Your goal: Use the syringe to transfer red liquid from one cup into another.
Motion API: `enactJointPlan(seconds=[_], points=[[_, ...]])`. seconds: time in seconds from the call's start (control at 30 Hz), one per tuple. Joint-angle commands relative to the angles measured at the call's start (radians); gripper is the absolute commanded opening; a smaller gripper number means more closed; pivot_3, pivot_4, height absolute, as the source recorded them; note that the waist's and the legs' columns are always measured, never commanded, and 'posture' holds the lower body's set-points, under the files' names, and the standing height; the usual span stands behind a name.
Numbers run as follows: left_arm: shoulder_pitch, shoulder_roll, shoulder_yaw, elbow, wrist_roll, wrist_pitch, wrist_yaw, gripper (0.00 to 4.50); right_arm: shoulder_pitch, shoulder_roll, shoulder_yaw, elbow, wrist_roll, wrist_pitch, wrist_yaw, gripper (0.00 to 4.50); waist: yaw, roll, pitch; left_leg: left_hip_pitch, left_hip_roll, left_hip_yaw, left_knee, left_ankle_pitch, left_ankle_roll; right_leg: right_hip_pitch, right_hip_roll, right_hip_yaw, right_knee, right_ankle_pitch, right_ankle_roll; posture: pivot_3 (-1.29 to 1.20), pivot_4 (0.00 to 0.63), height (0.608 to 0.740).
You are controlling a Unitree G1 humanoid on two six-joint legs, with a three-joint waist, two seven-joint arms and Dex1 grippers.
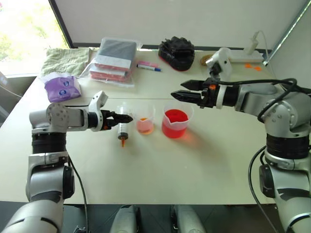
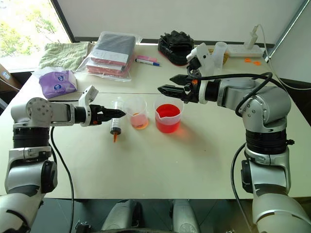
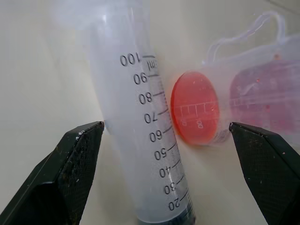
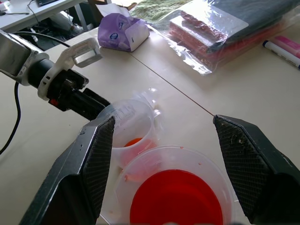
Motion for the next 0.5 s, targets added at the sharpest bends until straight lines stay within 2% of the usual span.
enactJointPlan(seconds=[0.03, 0.2, 0.33, 0.43, 0.5], points=[[-0.051, -0.032, 0.103, -0.014, 0.011, -0.166, 0.048, 4.47, -0.032, -0.009, -0.019, -0.010, 0.004, -0.014, -0.002, 3.49, 0.001, 0.000, 0.000, 0.000, 0.000, 0.000, 0.000, 0.000, 0.000, 0.000, 0.000, 0.000, 0.000, 0.000, 0.000, 0.00, 0.150, 0.740], [-0.116, -0.101, 0.174, 0.001, 0.012, -0.349, 0.119, 4.47, -0.040, -0.010, -0.004, 0.014, -0.007, -0.039, 0.013, 3.49, 0.002, 0.000, 0.000, 0.000, 0.000, 0.000, 0.000, 0.000, -0.001, 0.000, -0.001, 0.000, 0.000, 0.000, 0.000, 0.00, 0.150, 0.740], [-0.259, -0.099, 0.184, 0.114, 0.034, -0.520, 0.129, 4.47, -0.057, -0.006, 0.012, 0.055, -0.030, -0.074, 0.024, 3.49, 0.002, 0.000, 0.000, 0.000, -0.001, 0.001, 0.000, 0.001, -0.002, 0.000, -0.001, 0.000, 0.000, 0.000, 0.000, 0.00, 0.150, 0.740], [-0.345, -0.040, 0.141, 0.137, 0.011, -0.482, 0.040, 4.47, -0.055, -0.040, 0.019, 0.067, -0.047, -0.099, 0.054, 3.49, 0.000, 0.000, 0.000, 0.000, -0.002, 0.001, 0.000, 0.001, -0.003, 0.000, 0.000, 0.000, 0.000, 0.000, 0.000, 0.00, 0.150, 0.740], [-0.339, 0.022, 0.105, 0.093, -0.022, -0.402, -0.052, 4.47, -0.048, -0.072, 0.015, 0.070, -0.053, -0.106, 0.081, 3.49, -0.006, 0.000, 0.000, 0.000, -0.002, 0.001, -0.001, 0.001, -0.003, 0.000, 0.000, 0.000, 0.000, 0.000, 0.000, 0.00, 0.150, 0.740]])
